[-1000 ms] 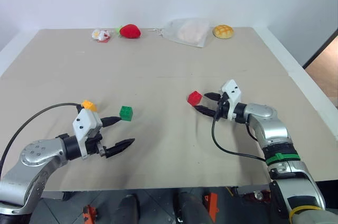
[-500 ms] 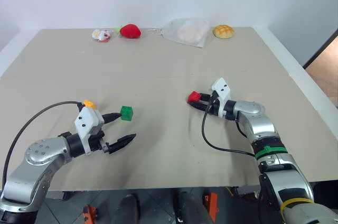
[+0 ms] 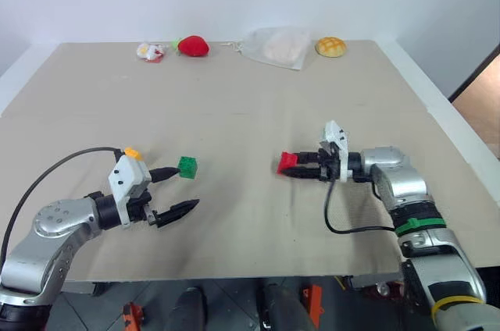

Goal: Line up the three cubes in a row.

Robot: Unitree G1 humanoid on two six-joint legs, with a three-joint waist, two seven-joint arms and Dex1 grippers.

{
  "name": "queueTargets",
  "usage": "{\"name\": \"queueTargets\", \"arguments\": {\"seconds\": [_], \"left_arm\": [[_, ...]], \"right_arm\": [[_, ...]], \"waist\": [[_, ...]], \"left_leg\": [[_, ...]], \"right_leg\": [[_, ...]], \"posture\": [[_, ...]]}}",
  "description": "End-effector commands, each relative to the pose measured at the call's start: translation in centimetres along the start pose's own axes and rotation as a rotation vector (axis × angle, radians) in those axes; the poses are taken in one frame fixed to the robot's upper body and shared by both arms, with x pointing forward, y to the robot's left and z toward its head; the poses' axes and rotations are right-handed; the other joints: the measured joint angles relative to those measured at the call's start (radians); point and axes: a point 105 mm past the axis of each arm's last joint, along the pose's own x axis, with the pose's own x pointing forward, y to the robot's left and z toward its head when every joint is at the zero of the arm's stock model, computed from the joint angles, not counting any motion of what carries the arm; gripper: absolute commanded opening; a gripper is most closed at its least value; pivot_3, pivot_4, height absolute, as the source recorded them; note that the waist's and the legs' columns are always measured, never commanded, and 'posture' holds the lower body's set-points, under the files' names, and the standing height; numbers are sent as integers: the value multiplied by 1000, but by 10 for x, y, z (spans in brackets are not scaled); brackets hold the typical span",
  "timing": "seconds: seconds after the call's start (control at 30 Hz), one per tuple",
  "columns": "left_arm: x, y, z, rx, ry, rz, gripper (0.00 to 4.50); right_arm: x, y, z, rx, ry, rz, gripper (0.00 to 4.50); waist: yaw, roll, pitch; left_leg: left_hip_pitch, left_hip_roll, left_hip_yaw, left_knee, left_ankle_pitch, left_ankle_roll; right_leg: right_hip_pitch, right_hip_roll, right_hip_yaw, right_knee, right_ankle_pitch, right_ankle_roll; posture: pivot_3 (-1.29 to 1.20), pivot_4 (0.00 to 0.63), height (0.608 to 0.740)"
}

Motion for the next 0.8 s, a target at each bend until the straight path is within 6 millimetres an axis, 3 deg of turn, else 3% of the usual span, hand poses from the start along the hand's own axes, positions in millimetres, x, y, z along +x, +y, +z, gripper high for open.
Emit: {"name": "queueTargets", "arguments": {"seconds": [0.03, 0.4, 0.47, 0.67, 0.8], "left_arm": [[-4, 4, 3, 29, 9, -14, 4500], [-13, 1, 2, 10, 12, 14, 4500], [-16, 2, 1, 7, 16, 29, 4500], [-21, 12, 1, -9, -10, 97, 4500], [-25, 33, 5, -44, -69, 199, 4500]], "right_arm": [[0, 8, 0, -76, 61, 111, 1257], [20, 1, -6, -156, 78, 146, 1257], [23, 0, -10, -166, 87, 126, 2279], [22, 2, -15, -203, 122, 124, 4281], [3, 0, -9, -214, 128, 124, 4434]], "waist": [[-3, 0, 0], [-6, 0, 0], [-6, 0, 0], [-5, 0, 0], [-2, 0, 0]], "left_leg": [[0, 0, 1, 0, 0, 0], [1, 3, 3, 1, 0, 0], [1, 4, 3, 1, 0, 0], [2, 8, 4, 2, 0, 0], [2, 9, 5, 4, 0, 0]], "right_leg": [[0, 0, 0, 0, -1, -2], [-1, 2, 2, 0, 3, 2], [-1, 3, 2, 1, 3, 0], [-1, 7, 2, 1, 3, -6], [-1, 7, 2, 1, 5, -6]], "posture": [[0, 150, 740], [0, 150, 740], [0, 150, 740], [0, 150, 740], [0, 150, 740]]}}
